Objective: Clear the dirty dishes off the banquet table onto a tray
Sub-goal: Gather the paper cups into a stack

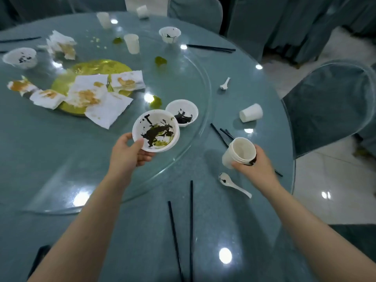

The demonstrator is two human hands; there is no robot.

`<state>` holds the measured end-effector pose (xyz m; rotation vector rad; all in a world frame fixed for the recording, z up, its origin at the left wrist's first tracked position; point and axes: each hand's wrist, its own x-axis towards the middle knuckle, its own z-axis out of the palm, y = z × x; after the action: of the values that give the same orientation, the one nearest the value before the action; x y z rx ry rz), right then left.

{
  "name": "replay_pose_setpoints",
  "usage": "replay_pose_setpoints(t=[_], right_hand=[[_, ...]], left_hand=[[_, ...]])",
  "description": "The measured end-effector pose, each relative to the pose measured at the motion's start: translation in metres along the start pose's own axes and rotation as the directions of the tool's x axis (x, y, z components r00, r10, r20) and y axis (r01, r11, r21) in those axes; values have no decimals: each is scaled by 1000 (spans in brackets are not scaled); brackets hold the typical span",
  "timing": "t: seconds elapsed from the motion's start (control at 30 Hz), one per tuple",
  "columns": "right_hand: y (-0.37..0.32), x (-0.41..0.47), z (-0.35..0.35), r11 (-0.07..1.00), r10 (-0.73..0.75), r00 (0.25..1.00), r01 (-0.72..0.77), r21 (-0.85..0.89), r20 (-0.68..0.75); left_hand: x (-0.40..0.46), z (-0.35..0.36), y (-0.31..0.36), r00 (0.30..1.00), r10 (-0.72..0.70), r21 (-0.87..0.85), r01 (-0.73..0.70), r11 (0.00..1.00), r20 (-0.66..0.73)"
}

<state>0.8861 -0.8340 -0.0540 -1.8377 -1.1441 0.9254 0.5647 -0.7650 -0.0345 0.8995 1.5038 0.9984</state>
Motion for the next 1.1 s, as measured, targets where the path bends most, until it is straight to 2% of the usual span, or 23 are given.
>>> replay_pose_setpoints(t=[0.17,0.33,0.6,0.73,0.83,0.97,1.1], right_hand=[[24,57,-30,997,46,998,-43,69,-35],[39,100,-39,988,75,996,-68,142,-48],[58,128,-45,975,75,995,-60,216,-64],[61,139,-50,964,94,989,-61,258,-116],[63,148,-55,962,110,976,-56,266,-190],[66,162,-61,962,125,945,-40,271,-304],[63,182,-64,954,159,898,-33,298,-411]], left_hand=[[54,67,21,999,-33,8,33,999,10],[91,101,24,997,-71,38,72,997,-34],[108,124,15,983,-141,325,171,930,-115],[107,125,16,954,-281,403,299,865,-104],[103,128,10,956,-282,388,289,875,-76],[97,135,3,974,-210,248,226,942,-90],[94,146,5,977,-204,259,213,942,-61]])
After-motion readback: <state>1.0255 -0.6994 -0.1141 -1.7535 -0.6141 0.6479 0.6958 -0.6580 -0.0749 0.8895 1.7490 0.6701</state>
